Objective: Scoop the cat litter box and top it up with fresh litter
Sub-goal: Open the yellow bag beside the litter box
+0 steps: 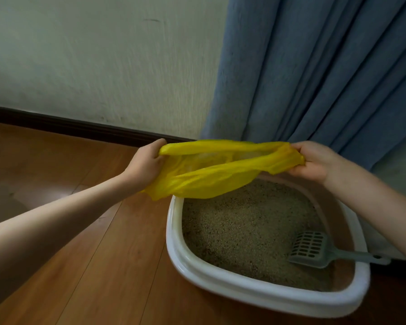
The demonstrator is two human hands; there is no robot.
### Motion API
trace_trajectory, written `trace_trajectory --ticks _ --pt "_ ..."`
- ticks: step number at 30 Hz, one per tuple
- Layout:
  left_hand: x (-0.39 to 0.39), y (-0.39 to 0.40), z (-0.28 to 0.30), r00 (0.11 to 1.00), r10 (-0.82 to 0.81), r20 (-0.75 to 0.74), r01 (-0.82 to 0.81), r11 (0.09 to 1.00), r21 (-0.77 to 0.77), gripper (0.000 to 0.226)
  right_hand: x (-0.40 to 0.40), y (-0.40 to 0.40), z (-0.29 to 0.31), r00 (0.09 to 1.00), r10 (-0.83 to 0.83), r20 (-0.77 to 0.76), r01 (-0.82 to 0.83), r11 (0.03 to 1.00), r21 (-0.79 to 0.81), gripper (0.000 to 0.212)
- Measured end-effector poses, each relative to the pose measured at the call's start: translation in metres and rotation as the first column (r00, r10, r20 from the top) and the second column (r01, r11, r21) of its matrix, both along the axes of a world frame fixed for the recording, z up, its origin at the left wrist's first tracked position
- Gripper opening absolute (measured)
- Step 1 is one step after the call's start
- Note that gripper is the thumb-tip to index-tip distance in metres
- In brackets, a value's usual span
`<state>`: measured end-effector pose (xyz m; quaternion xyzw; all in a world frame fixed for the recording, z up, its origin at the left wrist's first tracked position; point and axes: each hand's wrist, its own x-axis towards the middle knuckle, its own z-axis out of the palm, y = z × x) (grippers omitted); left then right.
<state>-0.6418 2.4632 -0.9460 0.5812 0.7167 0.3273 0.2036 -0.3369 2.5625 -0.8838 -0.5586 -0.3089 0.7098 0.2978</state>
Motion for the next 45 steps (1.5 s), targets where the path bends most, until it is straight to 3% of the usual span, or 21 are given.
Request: trace_trajectory --ticks 3,4,6,8,10,12,15,17,18,19,21,23,25,26,27,29,31,33,38,42,45 --pt "0.001 0.001 -0.006 0.999 -0.034 0.004 0.034 0.989 -0.14 0.02 -0.004 -0.006 0.0 0.997 0.058 0.059 -0.056 0.998 -0.022 0.026" --pt "0.004 0.001 -0.004 0.997 -0.066 -0.051 0.052 0.971 -0.231 0.017 -0.006 -0.007 0.001 0.995 0.071 0.066 -0.071 0.997 -0.015 0.026" --pt "0.013 0.002 0.007 0.942 -0.142 -0.305 0.048 0.954 -0.297 0.044 -0.014 -0.008 0.005 0.989 0.129 0.074 -0.13 0.991 0.022 0.029" --pt "0.029 0.002 0.025 0.855 -0.186 -0.484 0.153 0.982 -0.108 0.08 -0.024 -0.009 0.009 0.974 0.217 0.071 -0.221 0.973 0.06 0.031" --pt "0.05 0.003 0.043 0.851 -0.286 -0.442 0.352 0.933 0.076 0.093 -0.035 -0.014 0.016 0.948 0.316 0.039 -0.318 0.946 0.055 0.029" --pt "0.072 0.01 0.053 0.821 -0.402 -0.405 0.475 0.875 0.095 0.089 -0.046 -0.019 0.02 0.908 0.418 0.028 -0.418 0.908 0.03 0.024" --pt "0.087 0.023 0.055 0.775 -0.465 -0.428 0.523 0.852 0.02 0.045 -0.055 -0.025 0.021 0.855 0.502 0.129 -0.509 0.86 0.027 0.024" --pt "0.083 0.027 0.046 0.815 -0.431 -0.387 0.473 0.881 0.016 0.019 -0.057 -0.025 0.012 0.834 0.435 0.339 -0.504 0.851 0.147 0.026" --pt "0.08 0.027 0.04 0.85 -0.398 -0.346 0.429 0.903 0.016 0.013 -0.055 -0.024 0.006 0.797 0.319 0.513 -0.501 0.823 0.267 0.023" --pt "0.076 0.026 0.035 0.882 -0.36 -0.305 0.38 0.925 0.007 0.01 -0.053 -0.024 0.002 0.728 0.144 0.671 -0.519 0.755 0.401 0.017" --pt "0.07 0.023 0.026 0.932 -0.278 -0.234 0.279 0.96 -0.028 0.011 -0.051 -0.036 0.001 0.61 -0.155 0.777 -0.606 0.541 0.584 0.027" --pt "0.069 0.022 0.021 0.958 -0.196 -0.212 0.187 0.981 -0.061 0.014 -0.057 -0.059 0.006 0.479 -0.253 0.841 -0.762 0.356 0.541 0.044" --pt "0.074 0.021 0.019 0.974 -0.161 -0.157 0.153 0.986 -0.061 0.014 -0.067 -0.076 0.002 0.297 -0.25 0.922 -0.874 0.317 0.367 0.061" --pt "0.077 0.022 0.019 0.981 -0.158 -0.112 0.153 0.987 -0.056 0.013 -0.072 -0.078 -0.005 0.26 -0.17 0.95 -0.889 0.342 0.305 0.066" --pt "0.078 0.023 0.018 0.985 -0.157 -0.073 0.154 0.987 -0.051 0.012 -0.074 -0.077 -0.01 0.28 -0.047 0.959 -0.876 0.397 0.275 0.067" --pt "0.07 0.023 0.021 0.979 -0.2 -0.039 0.198 0.979 -0.04 0.009 -0.068 -0.058 -0.023 0.402 0.14 0.905 -0.798 0.538 0.272 0.051" --pt "0.053 0.02 0.021 0.921 -0.369 -0.128 0.36 0.929 -0.085 0.007 -0.054 -0.032 -0.03 0.504 0.185 0.844 -0.706 0.651 0.279 0.024" --pt "0.034 0.019 0.012 0.826 -0.5 -0.259 0.466 0.865 -0.185 0.009 -0.045 -0.017 -0.029 0.608 0.197 0.769 -0.63 0.709 0.317 0.018" --pt "0.022 0.017 -0.004 0.791 -0.497 -0.356 0.433 0.867 -0.248 0.033 -0.038 -0.017 -0.021 0.627 0.231 0.744 -0.666 0.655 0.357 0.016" --pt "0.046 0.008 0.028 0.728 -0.418 -0.543 0.473 0.88 -0.044 0.086 -0.043 -0.024 -0.013 0.608 0.32 0.727 -0.72 0.608 0.334 0.029" --pt "0.077 0.006 0.037 0.681 -0.512 -0.523 0.595 0.804 -0.012 0.078 -0.054 -0.032 -0.01 0.684 0.497 0.535 -0.712 0.616 0.338 0.032"
